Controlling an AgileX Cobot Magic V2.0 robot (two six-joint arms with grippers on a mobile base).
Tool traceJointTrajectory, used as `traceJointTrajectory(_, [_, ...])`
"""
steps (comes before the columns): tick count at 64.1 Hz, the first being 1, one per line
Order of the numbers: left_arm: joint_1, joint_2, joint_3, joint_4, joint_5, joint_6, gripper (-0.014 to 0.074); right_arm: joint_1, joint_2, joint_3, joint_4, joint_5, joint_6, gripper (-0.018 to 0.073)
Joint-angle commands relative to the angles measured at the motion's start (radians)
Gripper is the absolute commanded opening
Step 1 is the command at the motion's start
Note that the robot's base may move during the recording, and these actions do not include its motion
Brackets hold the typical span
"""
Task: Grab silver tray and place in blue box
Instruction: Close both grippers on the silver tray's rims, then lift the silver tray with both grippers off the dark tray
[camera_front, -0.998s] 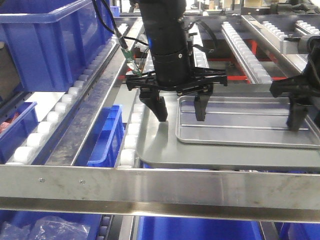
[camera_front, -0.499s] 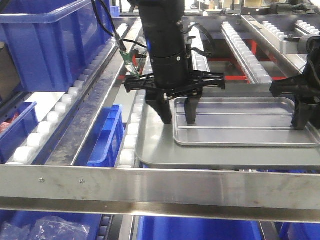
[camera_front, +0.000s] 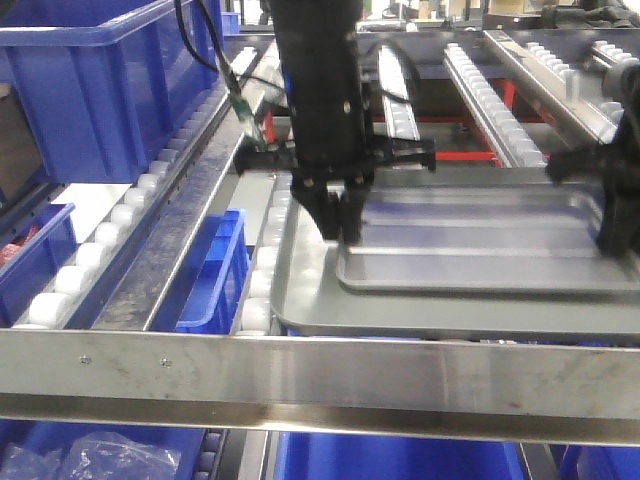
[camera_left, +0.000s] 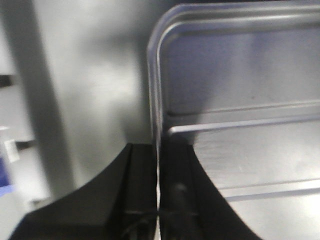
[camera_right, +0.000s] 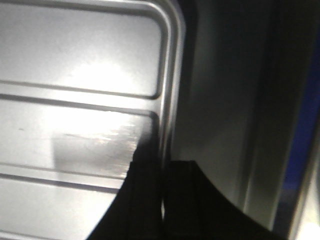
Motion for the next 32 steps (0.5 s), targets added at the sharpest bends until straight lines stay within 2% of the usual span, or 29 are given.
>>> traceJointTrajectory(1, [-0.001, -0.13, -0.051, 0.036, 0.031, 0.021, -0.0098, 0.012, -0.129, -0.029, -0.011, -0.009, -0.014, 0.0057])
traceJointTrajectory(13, [0.0, -0.225, -0.051, 0.09, 0.094, 0.062, -0.0097, 0.052, -0.269, -0.058, -0.011, 0.07, -0.001, 0.0057])
traceJointTrajectory(32, [0.028, -0.372, -0.042, 0.098, 0.213, 0.175, -0.0095, 0.171, -0.4, -0.078, -0.011, 0.136, 0.077, 0.0057])
